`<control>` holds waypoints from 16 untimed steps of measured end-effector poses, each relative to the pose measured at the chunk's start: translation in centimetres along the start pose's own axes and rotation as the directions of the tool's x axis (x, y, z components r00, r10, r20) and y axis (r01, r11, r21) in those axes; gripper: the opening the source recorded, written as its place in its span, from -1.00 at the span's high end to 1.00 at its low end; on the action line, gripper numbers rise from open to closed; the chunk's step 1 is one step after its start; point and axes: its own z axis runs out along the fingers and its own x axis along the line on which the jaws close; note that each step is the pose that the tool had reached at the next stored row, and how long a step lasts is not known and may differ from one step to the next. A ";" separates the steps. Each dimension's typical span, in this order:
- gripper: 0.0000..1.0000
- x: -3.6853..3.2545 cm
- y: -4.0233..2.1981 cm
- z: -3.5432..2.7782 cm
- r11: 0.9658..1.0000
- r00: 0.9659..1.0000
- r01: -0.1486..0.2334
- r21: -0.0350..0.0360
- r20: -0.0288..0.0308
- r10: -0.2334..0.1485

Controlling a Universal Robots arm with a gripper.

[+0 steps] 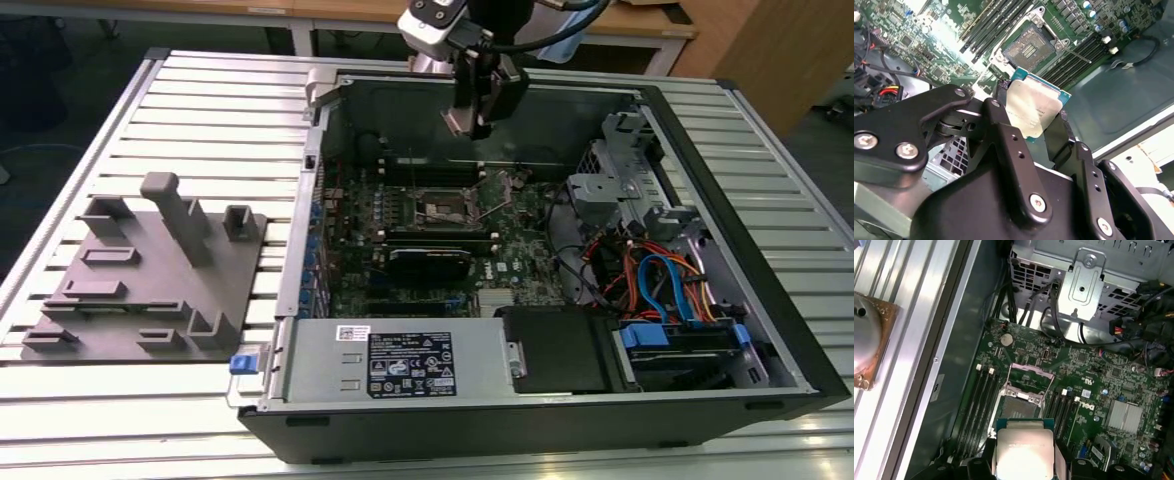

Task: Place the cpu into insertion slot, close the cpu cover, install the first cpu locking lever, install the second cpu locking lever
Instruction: 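Place the cpu into insertion slot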

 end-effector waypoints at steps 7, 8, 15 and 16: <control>-0.08 0.13 0.01 0.82 0.997 0.997 -0.076 0.003 0.001 0.076; -0.08 0.12 0.01 0.90 0.996 0.996 -0.094 0.002 0.002 0.094; -0.08 0.11 0.00 1.07 0.990 0.990 -0.141 0.000 0.004 0.141; -0.08 0.12 0.00 1.07 0.990 0.990 -0.141 0.000 0.004 0.141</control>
